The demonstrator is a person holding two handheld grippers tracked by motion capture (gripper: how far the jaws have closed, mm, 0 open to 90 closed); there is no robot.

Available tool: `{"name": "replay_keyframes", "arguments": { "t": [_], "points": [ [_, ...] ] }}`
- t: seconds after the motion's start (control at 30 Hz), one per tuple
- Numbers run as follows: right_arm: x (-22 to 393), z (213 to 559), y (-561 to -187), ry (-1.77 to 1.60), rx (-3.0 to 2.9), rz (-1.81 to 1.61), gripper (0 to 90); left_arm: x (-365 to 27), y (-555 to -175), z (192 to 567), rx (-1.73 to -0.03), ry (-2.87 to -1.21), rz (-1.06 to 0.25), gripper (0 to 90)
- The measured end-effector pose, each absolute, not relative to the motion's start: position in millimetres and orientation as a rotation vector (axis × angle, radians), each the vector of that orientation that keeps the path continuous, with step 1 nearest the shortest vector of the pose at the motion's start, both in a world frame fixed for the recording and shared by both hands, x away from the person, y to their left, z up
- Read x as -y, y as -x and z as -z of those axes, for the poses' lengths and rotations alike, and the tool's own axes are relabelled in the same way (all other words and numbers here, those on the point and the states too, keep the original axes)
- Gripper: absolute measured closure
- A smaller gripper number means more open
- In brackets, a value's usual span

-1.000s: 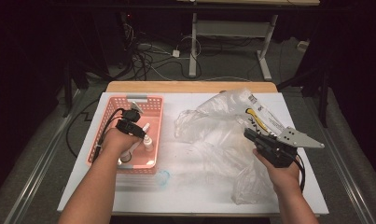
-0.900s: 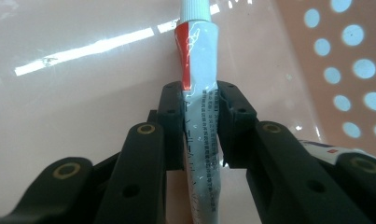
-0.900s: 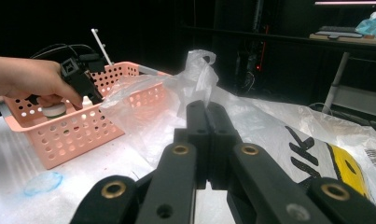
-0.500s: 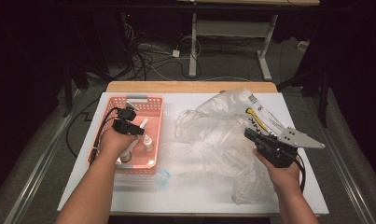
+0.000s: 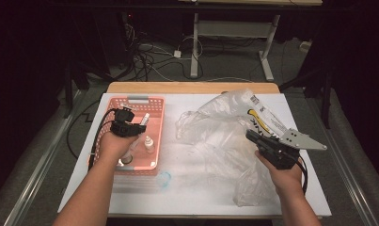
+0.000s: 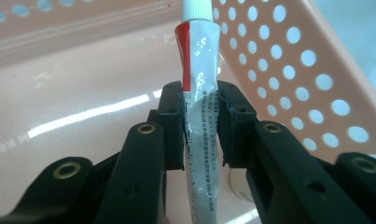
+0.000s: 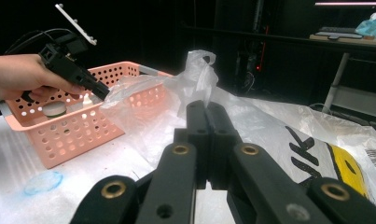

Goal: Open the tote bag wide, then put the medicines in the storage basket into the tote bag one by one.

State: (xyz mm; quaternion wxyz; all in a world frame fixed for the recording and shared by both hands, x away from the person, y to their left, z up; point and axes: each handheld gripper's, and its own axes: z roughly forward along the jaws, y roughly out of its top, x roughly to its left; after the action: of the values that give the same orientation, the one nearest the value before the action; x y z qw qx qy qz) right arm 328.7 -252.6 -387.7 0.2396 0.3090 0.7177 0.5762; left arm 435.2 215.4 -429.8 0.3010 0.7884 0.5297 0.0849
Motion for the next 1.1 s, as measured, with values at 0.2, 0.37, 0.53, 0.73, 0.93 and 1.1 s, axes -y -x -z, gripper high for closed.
{"name": "replay_keyframes", "arguments": {
  "t": [0.2,0.37,0.53,0.73,0.93,1.1],
  "points": [
    [253.0,386.5,-328.4,-0.836,-1.959,-1.578,90.0,-216.5,-428.4,420.9,-1.372,-2.034,-0.285,71.8],
    [254.4,384.7,-328.9,-0.846,-1.945,-1.594,90.0,-219.9,-423.1,414.8,-1.343,-1.984,-0.309,71.8],
    [255.6,386.5,-332.2,-0.849,-1.944,-1.587,90.0,-224.5,-417.9,407.7,-1.312,-1.94,-0.325,71.8],
    [254.6,387.0,-330.7,-0.858,-1.946,-1.583,90.0,-225.3,-409.0,403.6,-1.282,-1.94,-0.346,71.8],
    [252.6,389.0,-329.8,-0.852,-1.957,-1.577,90.0,-227.6,-398.7,403.3,-1.273,-1.908,-0.383,71.8],
    [252.3,389.1,-329.5,-0.847,-1.959,-1.575,90.0,-231.7,-389.1,399.6,-1.254,-1.861,-0.391,71.8]
  ]
}}
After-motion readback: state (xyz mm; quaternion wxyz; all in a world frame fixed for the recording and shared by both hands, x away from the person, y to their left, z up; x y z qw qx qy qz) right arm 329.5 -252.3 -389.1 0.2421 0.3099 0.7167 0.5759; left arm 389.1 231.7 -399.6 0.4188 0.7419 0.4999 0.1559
